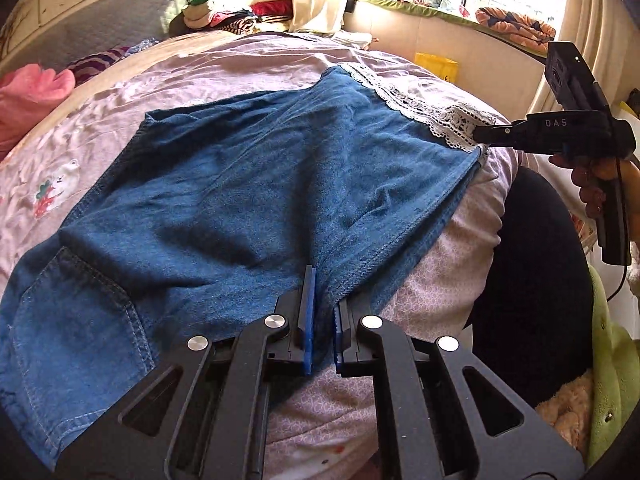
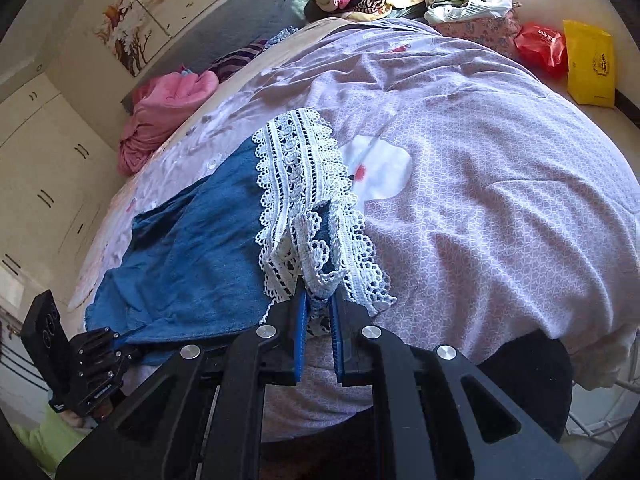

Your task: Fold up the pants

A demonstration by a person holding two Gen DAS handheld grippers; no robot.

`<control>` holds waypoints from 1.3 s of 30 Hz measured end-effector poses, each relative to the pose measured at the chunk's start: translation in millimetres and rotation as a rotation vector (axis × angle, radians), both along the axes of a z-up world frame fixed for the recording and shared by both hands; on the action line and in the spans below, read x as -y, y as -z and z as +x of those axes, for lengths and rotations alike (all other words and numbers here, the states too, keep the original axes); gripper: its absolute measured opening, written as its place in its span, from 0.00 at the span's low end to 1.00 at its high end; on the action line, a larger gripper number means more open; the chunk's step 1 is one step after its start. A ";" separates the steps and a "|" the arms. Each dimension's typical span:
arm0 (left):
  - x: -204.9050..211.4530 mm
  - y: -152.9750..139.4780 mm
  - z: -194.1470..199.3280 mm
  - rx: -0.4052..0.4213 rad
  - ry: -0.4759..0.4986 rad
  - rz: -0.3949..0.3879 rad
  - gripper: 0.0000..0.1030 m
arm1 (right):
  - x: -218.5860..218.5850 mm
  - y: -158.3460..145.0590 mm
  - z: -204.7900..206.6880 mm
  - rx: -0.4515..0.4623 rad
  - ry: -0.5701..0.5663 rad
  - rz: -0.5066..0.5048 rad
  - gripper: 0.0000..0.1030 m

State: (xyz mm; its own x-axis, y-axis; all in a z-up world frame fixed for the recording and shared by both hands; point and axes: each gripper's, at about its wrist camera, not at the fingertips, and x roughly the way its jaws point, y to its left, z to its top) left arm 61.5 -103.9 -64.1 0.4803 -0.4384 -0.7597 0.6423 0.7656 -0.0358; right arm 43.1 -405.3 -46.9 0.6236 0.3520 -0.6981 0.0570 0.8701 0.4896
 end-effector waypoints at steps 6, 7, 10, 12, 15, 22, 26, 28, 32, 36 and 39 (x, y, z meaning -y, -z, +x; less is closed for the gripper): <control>1.3 9.5 3.9 -0.007 -0.004 0.014 0.03 | -2.8 6.4 0.5 -0.020 -0.017 -0.026 0.09; 1.1 10.2 4.9 -0.010 -0.006 0.010 0.03 | -2.2 5.8 -0.3 -0.024 -0.019 -0.024 0.09; 1.0 10.4 5.6 -0.006 0.003 0.008 0.03 | 0.6 -2.5 -6.3 -0.023 -0.018 -0.029 0.14; -0.5 10.5 7.2 -0.012 0.003 -0.003 0.03 | 2.7 -12.9 -12.7 -0.011 -0.002 -0.059 0.17; -1.3 11.5 7.7 -0.014 0.006 -0.011 0.05 | 1.6 -34.3 -20.5 0.037 0.022 -0.113 0.18; 2.6 11.6 3.3 -0.014 0.016 -0.018 0.17 | -58.1 -54.3 2.5 0.147 -0.173 -0.235 0.33; 4.8 11.9 -0.8 -0.017 0.021 -0.010 0.28 | -68.4 -5.7 29.0 -0.023 -0.209 -0.291 0.40; 5.7 11.3 -3.0 -0.018 0.026 -0.009 0.41 | -66.4 12.0 28.1 -0.031 -0.195 -0.276 0.40; 4.6 -5.3 -10.8 0.012 0.041 -0.035 0.55 | -64.6 4.7 21.6 0.009 -0.216 -0.257 0.47; -14.3 -43.3 2.4 0.079 -0.007 -0.091 0.65 | -50.3 -20.4 14.2 0.089 -0.188 -0.195 0.52; -23.1 -60.2 33.8 0.120 -0.076 -0.058 0.67 | -38.6 -31.6 23.3 0.117 -0.168 -0.182 0.55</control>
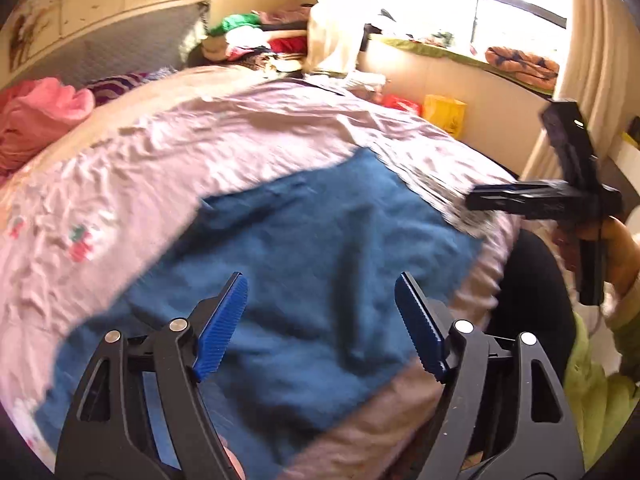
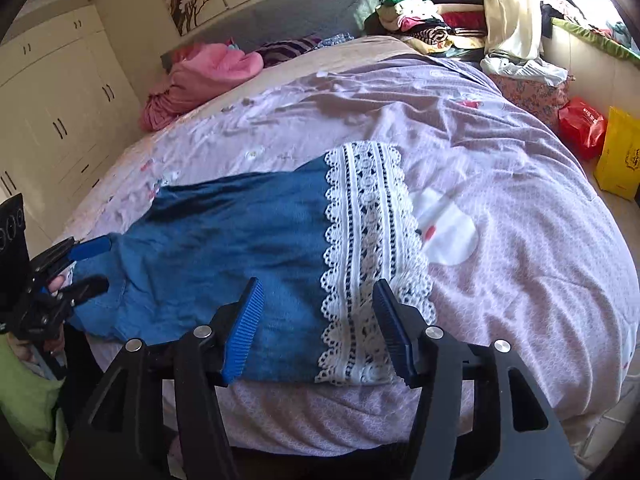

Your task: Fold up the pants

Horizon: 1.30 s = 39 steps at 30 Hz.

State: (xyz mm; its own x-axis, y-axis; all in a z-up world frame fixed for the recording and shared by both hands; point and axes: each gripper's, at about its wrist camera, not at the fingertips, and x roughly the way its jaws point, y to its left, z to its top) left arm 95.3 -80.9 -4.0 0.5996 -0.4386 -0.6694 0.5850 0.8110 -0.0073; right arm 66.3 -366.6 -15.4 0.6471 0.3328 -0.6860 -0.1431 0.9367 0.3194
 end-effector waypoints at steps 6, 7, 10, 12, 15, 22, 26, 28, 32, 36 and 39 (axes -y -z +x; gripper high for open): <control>-7.1 3.3 72.8 -0.045 -0.097 0.108 0.67 | 19.9 -11.5 31.2 0.022 0.016 -0.011 0.59; -7.7 6.6 79.5 -0.056 -0.097 0.118 0.67 | 22.2 -12.2 37.9 0.022 0.011 -0.017 0.60; -6.5 19.8 101.1 -0.098 -0.098 0.144 0.67 | 26.6 -10.1 57.1 0.016 -0.003 -0.014 0.61; -9.2 29.1 115.3 -0.152 -0.101 0.115 0.62 | 29.0 -5.2 71.8 -0.002 0.007 -0.019 0.62; -10.5 41.2 132.3 -0.255 -0.102 0.035 0.13 | 31.3 3.8 90.5 -0.037 0.005 -0.003 0.62; -25.8 49.8 160.8 -0.351 -0.182 -0.104 0.09 | 33.1 4.4 124.5 -0.051 -0.004 0.033 0.62; -24.6 63.7 160.2 -0.372 -0.186 -0.105 0.13 | 35.2 17.6 150.3 -0.115 -0.016 0.076 0.62; -27.2 60.9 161.7 -0.392 -0.177 -0.140 0.26 | 35.9 25.0 160.8 -0.141 -0.033 0.110 0.61; -23.6 61.3 162.7 -0.389 -0.165 -0.127 0.30 | 27.1 37.6 170.1 -0.172 -0.083 0.122 0.43; -21.2 63.2 164.6 -0.399 -0.154 -0.135 0.14 | 23.2 35.8 162.2 -0.142 -0.104 0.130 0.24; -22.0 58.3 162.8 -0.387 -0.156 -0.150 0.07 | 19.8 17.4 144.5 -0.050 -0.118 0.112 0.18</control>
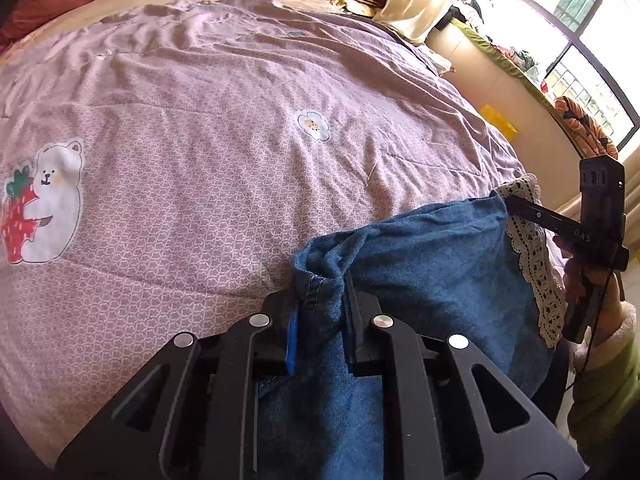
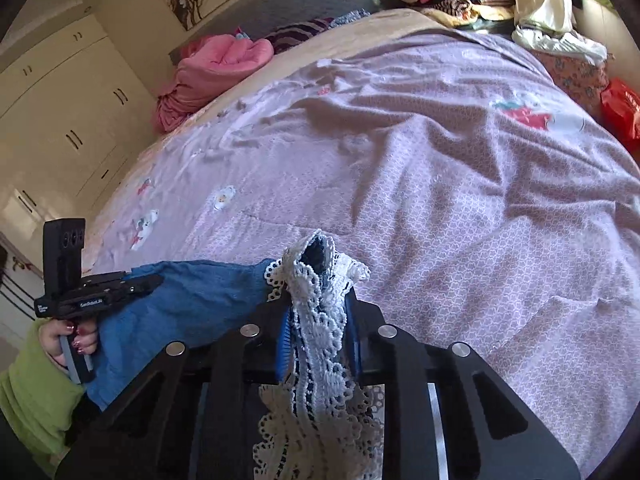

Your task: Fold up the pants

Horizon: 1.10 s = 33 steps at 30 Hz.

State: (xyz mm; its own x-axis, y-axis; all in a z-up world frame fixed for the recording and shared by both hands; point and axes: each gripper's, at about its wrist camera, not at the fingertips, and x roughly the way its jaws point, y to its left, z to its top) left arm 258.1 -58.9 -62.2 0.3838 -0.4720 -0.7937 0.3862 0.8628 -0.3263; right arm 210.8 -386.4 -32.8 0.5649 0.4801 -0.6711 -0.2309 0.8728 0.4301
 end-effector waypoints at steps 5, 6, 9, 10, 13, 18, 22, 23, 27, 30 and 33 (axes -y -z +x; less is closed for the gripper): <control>1.7 -27.5 -4.4 0.095 -0.030 0.003 0.06 | -6.1 -35.3 -15.1 0.138 0.008 -0.099 0.17; 4.8 -34.4 -4.3 0.120 -0.029 0.012 0.06 | -5.7 -42.1 -14.2 0.161 0.011 -0.115 0.17; 16.0 -43.5 0.8 0.176 -0.034 0.077 0.06 | -8.4 -51.8 -0.9 0.180 0.017 -0.197 0.16; 18.6 -41.1 3.7 0.178 -0.044 0.092 0.06 | -11.4 -49.8 5.7 0.179 0.016 -0.231 0.17; 22.5 -21.1 16.9 0.144 -0.062 0.132 0.06 | -23.3 -22.5 28.9 0.118 -0.023 -0.339 0.17; 21.3 6.5 18.9 0.107 -0.061 0.173 0.12 | -30.5 15.8 47.4 0.047 -0.061 -0.401 0.26; 10.3 -7.4 12.2 0.116 -0.104 0.158 0.40 | -6.1 -5.5 33.5 0.064 0.020 -0.316 0.52; 4.1 -14.7 7.6 0.118 -0.117 0.125 0.41 | 2.3 -13.2 26.2 0.072 0.041 -0.273 0.58; -19.0 -47.4 -27.8 0.173 -0.166 0.063 0.55 | 32.1 -36.1 -18.0 0.089 0.105 -0.135 0.62; -33.3 -61.8 -60.0 0.207 -0.194 0.054 0.60 | 38.5 -37.9 -53.2 0.082 0.109 -0.100 0.64; -50.9 -65.6 -94.6 0.206 -0.229 0.029 0.65 | 39.3 -28.8 -88.2 0.064 0.118 -0.082 0.64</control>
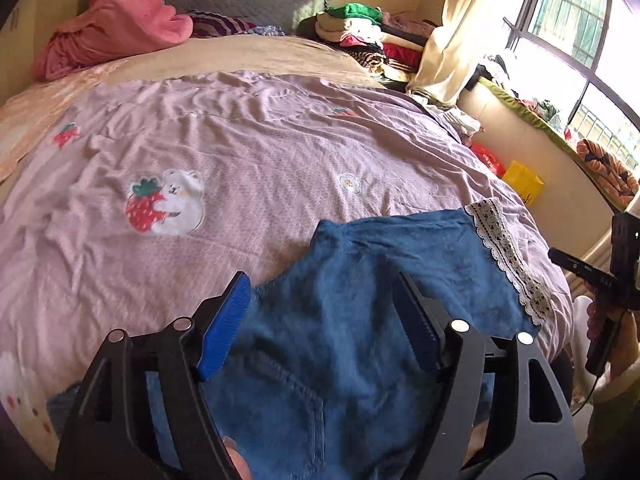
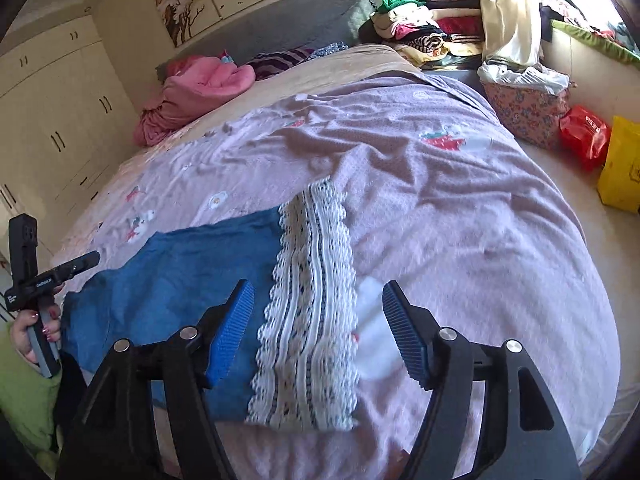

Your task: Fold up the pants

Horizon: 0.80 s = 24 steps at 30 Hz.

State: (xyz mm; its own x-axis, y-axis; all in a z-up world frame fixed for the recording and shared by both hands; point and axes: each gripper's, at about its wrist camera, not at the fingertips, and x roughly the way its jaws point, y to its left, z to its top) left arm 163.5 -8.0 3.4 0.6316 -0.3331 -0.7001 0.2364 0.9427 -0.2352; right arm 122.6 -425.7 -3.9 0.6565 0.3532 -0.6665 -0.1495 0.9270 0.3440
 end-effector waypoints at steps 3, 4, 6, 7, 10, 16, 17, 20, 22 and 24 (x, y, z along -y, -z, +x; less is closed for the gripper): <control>-16.1 3.9 -29.9 -0.006 -0.034 -0.021 0.66 | -2.4 14.4 -24.0 -0.034 0.011 0.008 0.64; -21.4 5.4 -39.2 -0.004 -0.049 -0.014 0.66 | -3.9 18.4 -29.6 -0.044 0.014 0.008 0.64; -36.0 8.4 -56.5 -0.009 -0.083 -0.007 0.66 | -7.7 23.6 -35.6 -0.056 0.007 0.018 0.64; -43.5 10.1 -64.5 -0.016 -0.097 -0.005 0.67 | -8.9 25.0 -35.6 -0.058 0.008 0.014 0.64; -61.1 15.0 -84.9 -0.040 -0.149 -0.010 0.66 | -9.9 29.3 -29.1 -0.069 0.007 0.019 0.64; -47.4 40.0 -100.4 -0.059 -0.124 0.100 0.66 | -29.4 50.6 -14.5 -0.138 -0.082 -0.021 0.46; -44.1 46.0 -100.6 -0.063 -0.139 0.155 0.66 | -29.3 53.4 -15.0 -0.141 -0.084 -0.012 0.39; -42.7 59.5 -102.3 -0.065 -0.156 0.291 0.67 | -34.5 48.0 -25.0 -0.098 -0.131 -0.041 0.24; -52.7 58.0 -104.3 -0.068 -0.162 0.277 0.66 | -41.4 40.9 -32.0 -0.073 -0.153 -0.124 0.23; -61.5 56.5 -104.9 -0.066 -0.169 0.305 0.66 | -42.6 35.2 -35.2 -0.054 -0.161 -0.170 0.23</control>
